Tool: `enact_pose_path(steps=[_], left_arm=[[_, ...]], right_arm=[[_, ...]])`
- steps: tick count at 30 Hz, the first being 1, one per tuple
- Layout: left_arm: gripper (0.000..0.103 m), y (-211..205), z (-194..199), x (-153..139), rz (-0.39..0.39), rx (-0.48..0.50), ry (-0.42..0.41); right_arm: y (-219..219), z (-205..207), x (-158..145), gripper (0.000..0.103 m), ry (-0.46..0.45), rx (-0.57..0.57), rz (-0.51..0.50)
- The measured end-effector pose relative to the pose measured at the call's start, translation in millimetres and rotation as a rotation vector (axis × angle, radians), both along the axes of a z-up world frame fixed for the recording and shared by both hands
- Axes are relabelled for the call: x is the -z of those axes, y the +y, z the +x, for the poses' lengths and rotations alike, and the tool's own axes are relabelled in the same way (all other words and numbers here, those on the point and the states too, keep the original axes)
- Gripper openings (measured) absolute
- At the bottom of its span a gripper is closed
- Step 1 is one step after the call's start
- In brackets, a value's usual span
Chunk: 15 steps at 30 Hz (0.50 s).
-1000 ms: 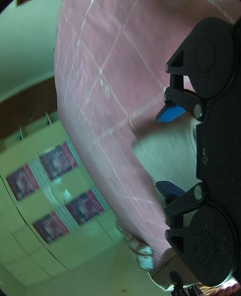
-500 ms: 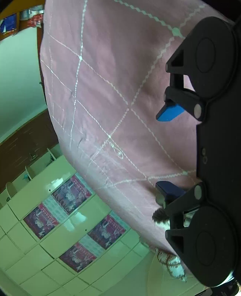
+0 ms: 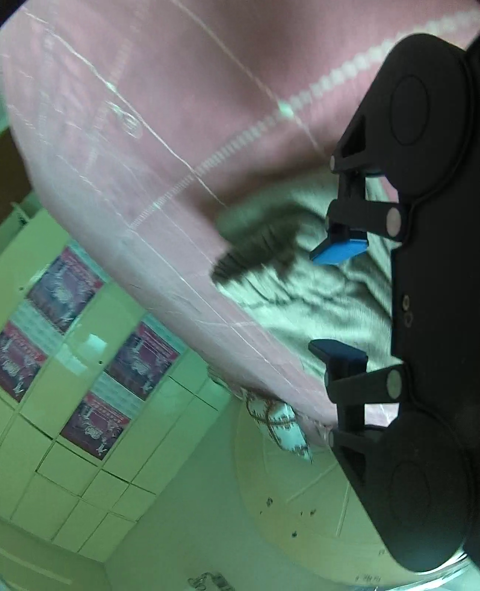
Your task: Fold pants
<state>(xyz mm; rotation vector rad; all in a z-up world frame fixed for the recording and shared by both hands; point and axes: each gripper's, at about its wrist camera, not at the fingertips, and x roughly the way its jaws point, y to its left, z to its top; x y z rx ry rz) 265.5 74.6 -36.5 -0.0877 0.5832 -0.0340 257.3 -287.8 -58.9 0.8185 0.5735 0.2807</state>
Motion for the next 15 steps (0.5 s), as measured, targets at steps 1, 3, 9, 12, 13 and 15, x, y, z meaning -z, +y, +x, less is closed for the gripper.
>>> enact_pose_path(steps=[1,3,9,12,13,15], left_arm=[[0.095,7,-4,3,0.002,-0.013,0.009],[0.095,14,-5,9,0.0,-0.017,0.026],[0.095,8,5,32,0.038,0.003,0.073],[0.095,5,13,40,0.034,-0.008,0.089],[0.095,4,14,41,0.026,0.001,0.089],[0.095,0,16,41,0.025,0.02,0.081]], right_arm=[[5,5,2,0.037,0.01,-0.004,-0.001],[11,18,8,0.036,0.038,-0.01,0.021],[19,25,19,0.035,0.137,0.023,0.061],[21,19,17,0.034,0.116,0.024,0.034],[21,18,18,0.034,0.115,0.026,0.036],[20,17,18,0.034,0.114,0.037,0.042]])
